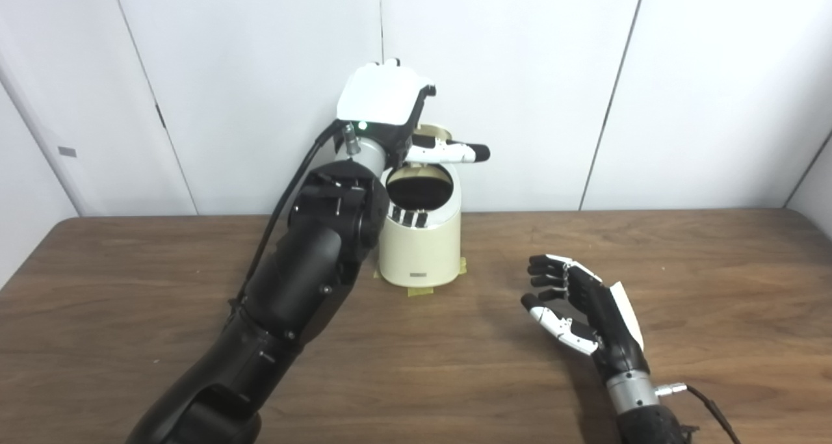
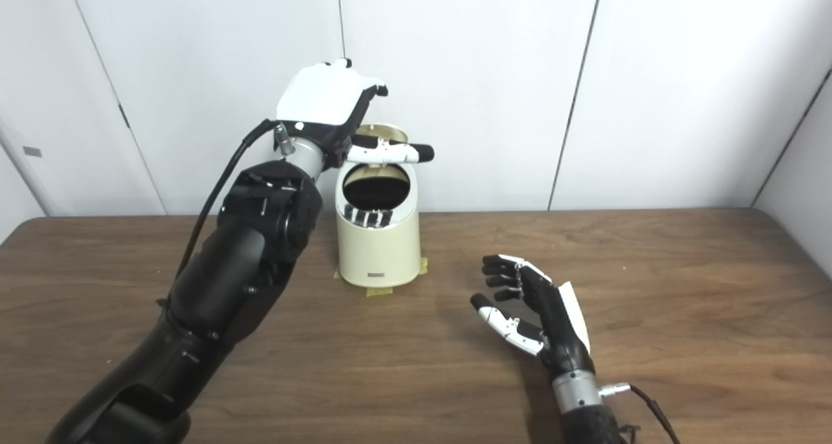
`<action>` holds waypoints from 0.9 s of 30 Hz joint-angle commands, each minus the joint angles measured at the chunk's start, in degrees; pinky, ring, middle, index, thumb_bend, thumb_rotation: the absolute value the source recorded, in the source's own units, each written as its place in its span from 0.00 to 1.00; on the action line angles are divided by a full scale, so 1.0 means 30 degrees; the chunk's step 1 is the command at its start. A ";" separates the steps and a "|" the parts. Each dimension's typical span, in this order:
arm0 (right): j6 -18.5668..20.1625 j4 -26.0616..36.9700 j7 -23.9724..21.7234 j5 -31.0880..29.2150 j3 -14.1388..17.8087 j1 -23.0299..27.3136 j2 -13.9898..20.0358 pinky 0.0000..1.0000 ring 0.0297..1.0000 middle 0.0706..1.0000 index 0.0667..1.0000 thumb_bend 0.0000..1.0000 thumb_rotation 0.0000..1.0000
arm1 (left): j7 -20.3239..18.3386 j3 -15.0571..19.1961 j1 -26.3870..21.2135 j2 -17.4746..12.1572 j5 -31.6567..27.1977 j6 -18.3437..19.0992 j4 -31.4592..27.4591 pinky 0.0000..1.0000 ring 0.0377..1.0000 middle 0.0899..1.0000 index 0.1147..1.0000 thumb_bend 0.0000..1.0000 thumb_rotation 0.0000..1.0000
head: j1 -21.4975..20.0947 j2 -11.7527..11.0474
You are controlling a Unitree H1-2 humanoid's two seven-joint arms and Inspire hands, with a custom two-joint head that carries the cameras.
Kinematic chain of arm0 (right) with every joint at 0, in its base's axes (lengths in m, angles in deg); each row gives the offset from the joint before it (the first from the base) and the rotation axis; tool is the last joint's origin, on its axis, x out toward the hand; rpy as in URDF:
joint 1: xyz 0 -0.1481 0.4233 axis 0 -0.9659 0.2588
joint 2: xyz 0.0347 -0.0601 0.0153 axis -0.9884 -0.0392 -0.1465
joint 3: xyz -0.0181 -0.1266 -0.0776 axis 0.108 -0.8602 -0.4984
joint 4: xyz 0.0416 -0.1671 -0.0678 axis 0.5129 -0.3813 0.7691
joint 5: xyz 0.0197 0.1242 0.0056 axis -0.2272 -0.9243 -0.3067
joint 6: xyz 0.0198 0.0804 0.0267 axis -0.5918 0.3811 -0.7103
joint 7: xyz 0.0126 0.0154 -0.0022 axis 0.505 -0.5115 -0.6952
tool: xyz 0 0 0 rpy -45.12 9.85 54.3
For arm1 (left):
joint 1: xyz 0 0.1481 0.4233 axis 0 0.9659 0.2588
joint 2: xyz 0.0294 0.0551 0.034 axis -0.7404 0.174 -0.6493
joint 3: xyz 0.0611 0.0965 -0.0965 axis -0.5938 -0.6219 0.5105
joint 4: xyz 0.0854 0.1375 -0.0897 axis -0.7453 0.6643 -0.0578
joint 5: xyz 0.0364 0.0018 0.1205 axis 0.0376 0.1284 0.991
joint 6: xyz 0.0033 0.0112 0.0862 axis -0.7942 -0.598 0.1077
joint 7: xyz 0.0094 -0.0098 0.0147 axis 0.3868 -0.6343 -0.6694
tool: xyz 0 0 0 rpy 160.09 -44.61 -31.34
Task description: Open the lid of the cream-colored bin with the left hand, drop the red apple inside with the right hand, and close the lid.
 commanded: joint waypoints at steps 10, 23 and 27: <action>-0.0131 0.0756 0.0067 0.0047 -0.0013 0.0423 -0.0081 0.61 0.68 0.69 0.70 0.27 0.34 | 0.0034 -0.0066 -0.0558 0.0211 0.0142 -0.0278 -0.0532 1.00 1.00 0.87 0.82 1.00 0.99 | -0.0058 0.0022; 0.0237 0.1128 -0.0017 0.0291 -0.0063 0.0361 -0.0125 0.61 0.69 0.70 0.70 0.27 0.30 | -0.0796 -0.0352 0.0619 0.0313 0.0409 -0.0582 -0.1439 1.00 1.00 0.87 0.83 1.00 0.97 | -0.0135 0.0129; 0.0258 0.1120 -0.0090 0.0006 0.0005 0.0361 -0.0203 0.61 0.69 0.69 0.70 0.27 0.29 | -0.0654 -0.0345 0.1216 0.0364 0.0306 -0.0707 -0.1623 1.00 1.00 0.86 0.82 1.00 0.96 | -0.0147 0.0212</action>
